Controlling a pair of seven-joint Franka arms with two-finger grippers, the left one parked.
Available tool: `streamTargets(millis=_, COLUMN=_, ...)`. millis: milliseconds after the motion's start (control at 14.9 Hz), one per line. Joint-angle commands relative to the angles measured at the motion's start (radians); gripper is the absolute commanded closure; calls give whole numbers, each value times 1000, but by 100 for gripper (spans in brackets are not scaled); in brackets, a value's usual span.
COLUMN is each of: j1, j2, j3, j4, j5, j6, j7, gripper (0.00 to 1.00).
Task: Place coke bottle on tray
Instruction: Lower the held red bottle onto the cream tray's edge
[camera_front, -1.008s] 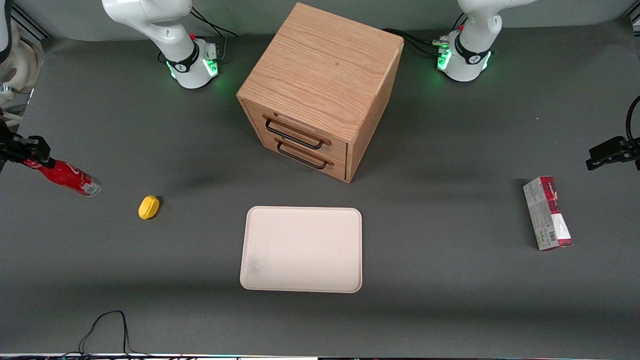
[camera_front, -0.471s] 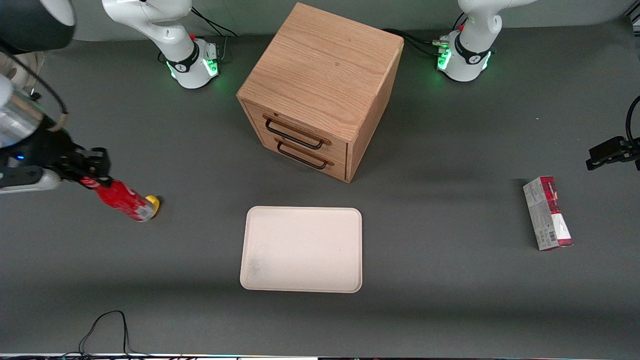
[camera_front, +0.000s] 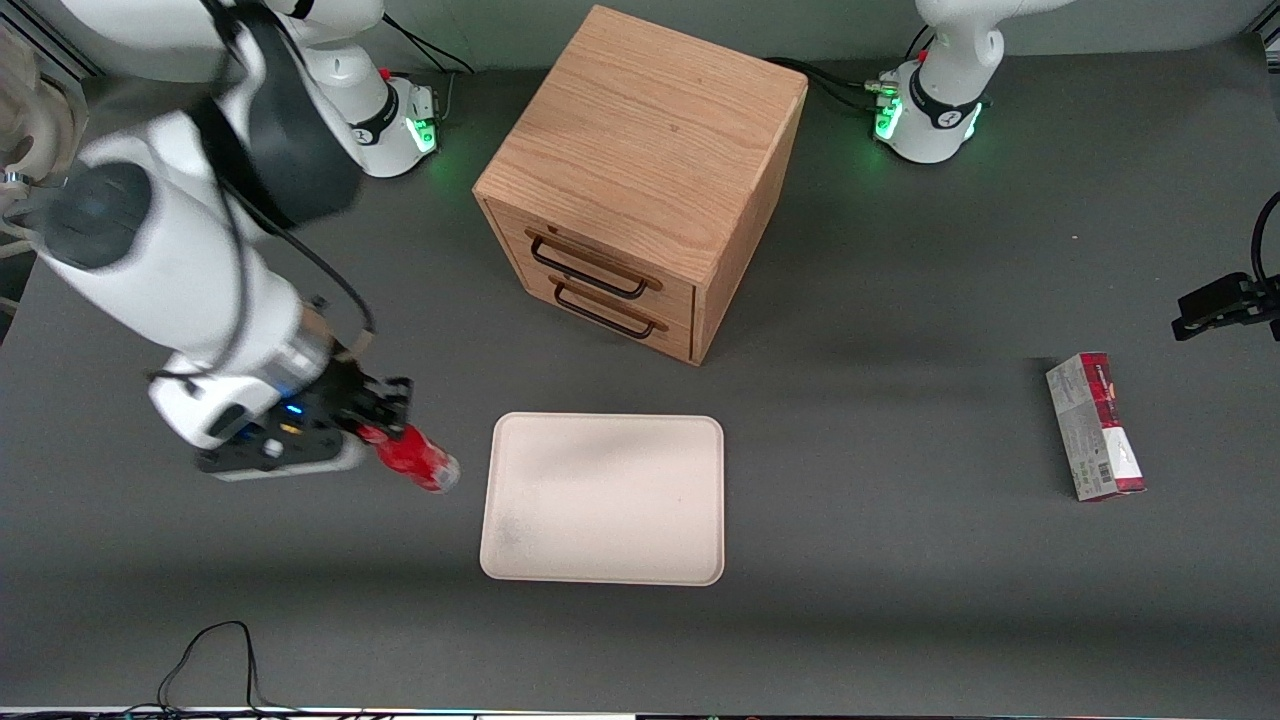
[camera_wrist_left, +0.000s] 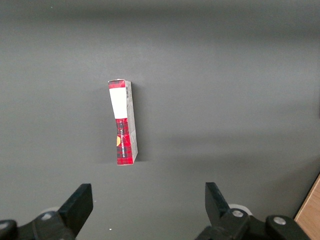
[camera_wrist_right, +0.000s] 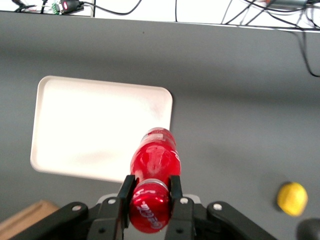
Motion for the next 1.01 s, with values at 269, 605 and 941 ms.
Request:
streamTargets(millis=269, j1=17, j2=237, j3=20, j4=60, j5=-48, j6=195, j7=39, gripper=100)
streamTargets(millis=605, j1=17, j2=305, j3=20, j4=40, j5=-91, j6=259, j7=34, gripper=100)
streamTargets(millis=941, j1=17, j2=313, j3=20, j4=10, j5=-94, j6=324, j7=48, gripper=0)
